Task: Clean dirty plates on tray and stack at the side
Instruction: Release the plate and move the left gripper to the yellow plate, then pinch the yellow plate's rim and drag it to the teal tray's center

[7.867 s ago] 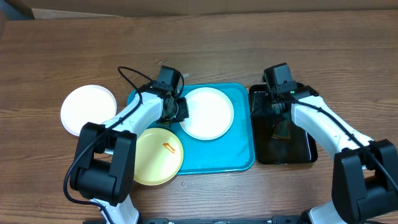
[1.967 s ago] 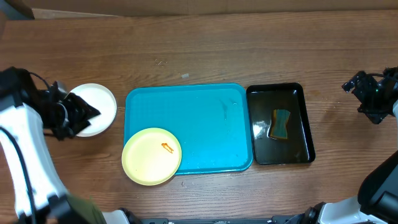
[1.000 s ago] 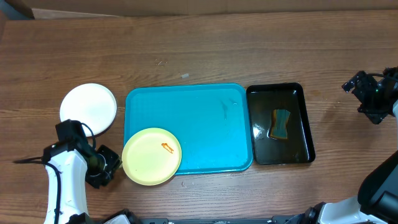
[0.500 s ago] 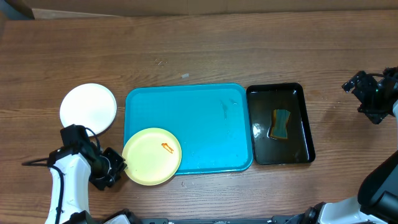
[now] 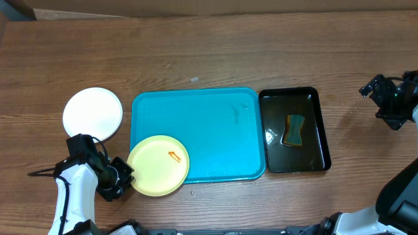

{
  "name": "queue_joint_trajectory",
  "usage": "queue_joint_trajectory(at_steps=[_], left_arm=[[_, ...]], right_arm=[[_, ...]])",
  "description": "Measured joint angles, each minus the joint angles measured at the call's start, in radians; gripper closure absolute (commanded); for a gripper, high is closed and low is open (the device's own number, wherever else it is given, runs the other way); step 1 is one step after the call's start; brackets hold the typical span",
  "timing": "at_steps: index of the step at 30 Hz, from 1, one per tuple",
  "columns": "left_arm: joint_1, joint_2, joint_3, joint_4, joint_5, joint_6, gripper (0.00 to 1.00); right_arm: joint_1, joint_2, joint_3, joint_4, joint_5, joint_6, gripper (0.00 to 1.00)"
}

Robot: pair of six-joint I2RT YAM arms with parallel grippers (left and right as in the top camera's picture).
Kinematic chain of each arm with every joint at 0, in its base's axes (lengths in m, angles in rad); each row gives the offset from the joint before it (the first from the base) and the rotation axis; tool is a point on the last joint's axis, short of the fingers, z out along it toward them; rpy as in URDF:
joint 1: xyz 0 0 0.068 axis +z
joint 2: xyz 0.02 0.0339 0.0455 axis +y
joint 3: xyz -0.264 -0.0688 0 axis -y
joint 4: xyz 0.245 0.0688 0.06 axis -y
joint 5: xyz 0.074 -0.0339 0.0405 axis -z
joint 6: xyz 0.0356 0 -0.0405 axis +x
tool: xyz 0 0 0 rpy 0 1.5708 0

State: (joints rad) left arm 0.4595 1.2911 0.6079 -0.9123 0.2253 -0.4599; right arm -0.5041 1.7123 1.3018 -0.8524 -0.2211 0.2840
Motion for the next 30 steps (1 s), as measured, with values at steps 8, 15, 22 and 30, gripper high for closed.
queue_joint_trajectory(at_steps=[8,15,22,30], left_arm=[[-0.046,-0.002,0.000,0.030,0.018,0.015,0.96],[-0.130,-0.002,0.000,0.080,0.047,0.015,0.96],[-0.286,-0.002,0.073,0.126,0.080,0.015,0.96],[-0.544,0.058,0.272,0.146,0.017,0.014,0.96]], right_arm=[[0.000,0.000,0.000,0.000,0.000,0.000,0.00],[0.000,0.000,0.000,0.000,0.000,0.000,0.00],[0.000,0.000,0.000,0.000,0.000,0.000,0.00],[0.000,0.000,0.000,0.001,0.000,0.000,0.00]])
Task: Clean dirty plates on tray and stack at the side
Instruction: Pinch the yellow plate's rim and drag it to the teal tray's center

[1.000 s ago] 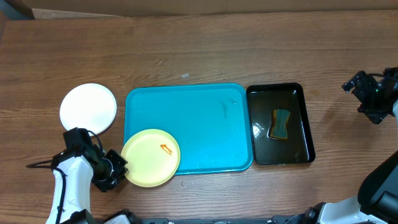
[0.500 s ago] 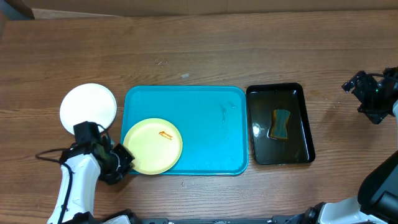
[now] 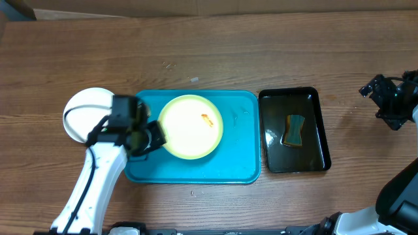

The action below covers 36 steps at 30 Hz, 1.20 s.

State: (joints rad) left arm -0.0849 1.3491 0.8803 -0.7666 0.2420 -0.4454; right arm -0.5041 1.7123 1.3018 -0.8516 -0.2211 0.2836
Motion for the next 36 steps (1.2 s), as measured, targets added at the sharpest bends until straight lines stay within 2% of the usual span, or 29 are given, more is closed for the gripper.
queue_joint_trajectory(at_steps=[5,10,11,13,14,15,19,23,24,27,32,34,35,36], left_arm=[[-0.125,0.157,0.133,-0.019,-0.080,0.000,0.96],[-0.156,0.303,0.215,-0.018,-0.113,0.005,0.93],[-0.156,0.326,0.227,-0.018,-0.117,0.006,0.84],[-0.156,0.355,0.242,-0.018,-0.124,0.022,0.53],[-0.156,0.364,0.250,-0.018,-0.125,0.030,0.43],[-0.156,0.367,0.257,-0.019,-0.125,0.036,0.40],[-0.155,0.370,0.320,-0.108,-0.137,0.087,0.49],[-0.134,0.370,0.418,-0.281,-0.211,0.124,0.48],[-0.121,0.370,0.432,-0.305,-0.232,0.128,0.51],[-0.064,0.370,0.442,-0.349,-0.284,0.136,0.73],[0.078,0.370,0.434,-0.358,-0.307,0.142,0.78],[0.147,0.370,0.415,-0.344,-0.306,0.140,0.92],[0.172,0.370,0.406,-0.337,-0.306,0.135,0.96],[0.202,0.370,0.391,-0.328,-0.306,0.138,0.96]], right_arm=[[0.000,0.000,0.000,0.000,0.000,0.000,0.00],[0.000,0.000,0.000,0.000,0.000,0.000,0.00],[0.000,0.000,0.000,0.000,0.000,0.000,0.00],[0.000,0.000,0.000,0.000,0.000,0.000,0.00],[0.000,0.000,0.000,0.000,0.000,0.000,0.00],[0.000,0.000,0.000,0.000,0.000,0.000,0.00],[0.000,0.000,0.000,0.000,0.000,0.000,0.00],[0.000,0.000,0.000,0.000,0.000,0.000,0.00],[0.000,0.000,0.000,0.000,0.000,0.000,0.00],[0.000,0.000,0.000,0.000,0.000,0.000,0.00],[0.000,0.000,0.000,0.000,0.000,0.000,0.00],[0.000,0.000,0.000,0.000,0.000,0.000,0.00],[0.000,0.000,0.000,0.000,0.000,0.000,0.00],[0.000,0.000,0.000,0.001,0.000,0.000,0.00]])
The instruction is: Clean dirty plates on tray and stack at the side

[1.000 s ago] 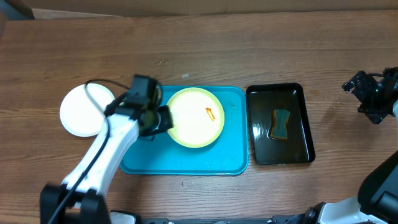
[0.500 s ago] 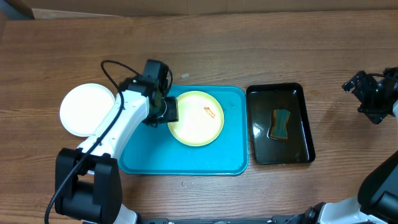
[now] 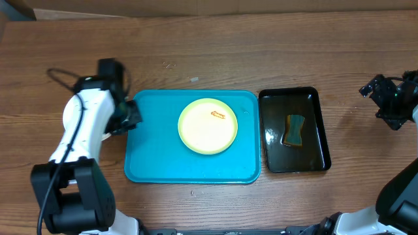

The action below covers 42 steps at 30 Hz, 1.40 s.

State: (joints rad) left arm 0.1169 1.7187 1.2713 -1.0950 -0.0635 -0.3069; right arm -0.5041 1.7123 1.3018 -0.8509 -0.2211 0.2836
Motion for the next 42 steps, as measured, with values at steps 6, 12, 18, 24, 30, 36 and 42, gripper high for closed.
queue_joint_trajectory(at_steps=[6,12,18,24,30,36,42], left_arm=[[0.043,0.000,-0.100,0.074,0.005,0.004,0.96],[0.043,0.000,-0.180,0.139,-0.046,-0.004,0.96],[0.043,0.000,-0.199,0.155,-0.106,-0.013,0.96],[0.043,0.000,-0.200,0.162,-0.128,-0.016,0.96],[0.043,0.000,-0.225,0.169,-0.133,-0.016,0.95],[0.043,0.000,-0.274,0.218,-0.136,-0.018,0.93],[0.043,0.000,-0.303,0.232,-0.134,-0.026,0.94]], right_arm=[[0.000,0.000,0.000,-0.001,0.000,0.000,0.00],[0.000,0.000,0.000,0.000,0.000,0.000,0.00],[0.000,0.000,0.000,-0.001,0.000,0.000,0.00],[0.000,0.000,0.000,-0.001,0.000,0.000,0.00],[0.000,0.000,0.000,-0.001,0.000,0.000,0.00],[0.000,0.000,0.000,-0.001,0.000,0.000,0.00],[0.000,0.000,0.000,-0.001,0.000,0.000,0.00]])
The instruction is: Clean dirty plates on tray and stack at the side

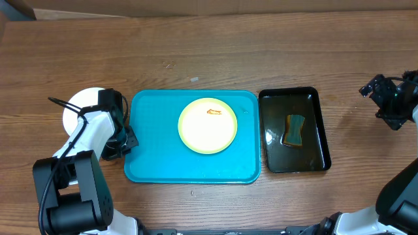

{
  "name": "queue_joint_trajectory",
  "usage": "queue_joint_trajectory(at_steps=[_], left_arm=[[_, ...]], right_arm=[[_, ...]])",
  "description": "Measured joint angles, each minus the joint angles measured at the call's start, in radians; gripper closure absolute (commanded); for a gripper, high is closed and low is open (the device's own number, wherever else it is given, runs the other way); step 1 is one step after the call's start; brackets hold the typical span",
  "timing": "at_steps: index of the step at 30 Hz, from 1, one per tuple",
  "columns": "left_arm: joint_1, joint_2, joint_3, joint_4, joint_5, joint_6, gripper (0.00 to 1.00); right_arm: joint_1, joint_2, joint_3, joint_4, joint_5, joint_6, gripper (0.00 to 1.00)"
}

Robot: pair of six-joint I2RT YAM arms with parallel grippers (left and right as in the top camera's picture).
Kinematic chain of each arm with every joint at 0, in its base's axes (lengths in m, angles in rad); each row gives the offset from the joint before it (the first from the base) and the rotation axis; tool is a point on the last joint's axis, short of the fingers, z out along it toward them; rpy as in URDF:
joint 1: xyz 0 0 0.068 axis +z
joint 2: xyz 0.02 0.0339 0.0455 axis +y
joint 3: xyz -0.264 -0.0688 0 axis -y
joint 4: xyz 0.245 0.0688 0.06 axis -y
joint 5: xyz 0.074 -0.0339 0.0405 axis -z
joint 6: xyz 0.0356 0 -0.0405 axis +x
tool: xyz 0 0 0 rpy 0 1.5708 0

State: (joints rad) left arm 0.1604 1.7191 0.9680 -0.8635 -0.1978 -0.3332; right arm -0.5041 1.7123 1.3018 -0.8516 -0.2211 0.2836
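Note:
A pale yellow plate (208,125) with a small orange smear near its top lies in the middle of the blue tray (150,163). A white plate (77,108) rests on the table left of the tray, partly under my left arm. My left gripper (128,140) hovers at the tray's left edge, holding nothing that I can see; its jaws are too small to read. At the far right edge of the table sits my right gripper (373,89), away from everything. A blue-green sponge (296,130) lies in the black basin (321,130).
The black basin of dark water stands right against the tray's right side. A cardboard edge (130,13) runs along the back of the wooden table. My left arm's black cable (65,108) loops over the white plate.
My left arm has drawn back toward the front, from beside the tray's upper left corner to its left edge midway down. The yellow plate and tray have not moved.
The yellow plate first lay at the tray's front left corner, overhanging it, with my left gripper at its rim. Then the gripper held it over the tray's left half. Then it lay free at the tray's centre, where it stays. The right arm never moved.

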Motion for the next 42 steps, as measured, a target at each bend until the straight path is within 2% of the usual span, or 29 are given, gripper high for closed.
queue_joint_trajectory(at_steps=[12,17,19,22,27,31,36,40,41,42], left_arm=[[0.001,0.000,0.000,0.000,0.083,0.020,0.96],[0.002,0.000,0.000,0.000,0.103,0.031,0.89],[0.003,0.000,0.000,-0.002,0.100,0.035,0.79],[0.004,0.000,0.011,-0.030,0.093,0.043,0.72],[0.003,0.002,0.124,-0.125,0.125,0.045,0.67],[-0.016,0.002,0.232,-0.135,0.217,0.058,0.64],[-0.103,0.002,0.257,-0.124,0.314,0.069,0.59],[-0.195,0.002,0.257,-0.106,0.358,0.043,0.59],[-0.221,0.002,0.257,-0.098,0.367,0.027,0.58],[-0.245,0.002,0.257,-0.089,0.375,0.010,0.53]], right_arm=[[0.000,0.000,0.000,0.000,0.000,0.000,0.00],[0.000,0.000,0.000,0.000,0.000,0.000,0.00],[0.000,0.000,0.000,0.000,0.000,0.000,0.00],[0.000,0.000,0.000,0.001,0.000,0.000,0.00],[0.000,0.000,0.000,0.000,0.000,0.000,0.00],[0.000,0.000,0.000,0.000,0.000,0.000,0.00],[0.000,0.000,0.000,0.000,0.000,0.000,0.00],[0.000,0.000,0.000,0.001,0.000,0.000,0.00],[0.000,0.000,0.000,0.001,0.000,0.000,0.00],[0.000,0.000,0.000,0.000,0.000,0.000,0.00]])
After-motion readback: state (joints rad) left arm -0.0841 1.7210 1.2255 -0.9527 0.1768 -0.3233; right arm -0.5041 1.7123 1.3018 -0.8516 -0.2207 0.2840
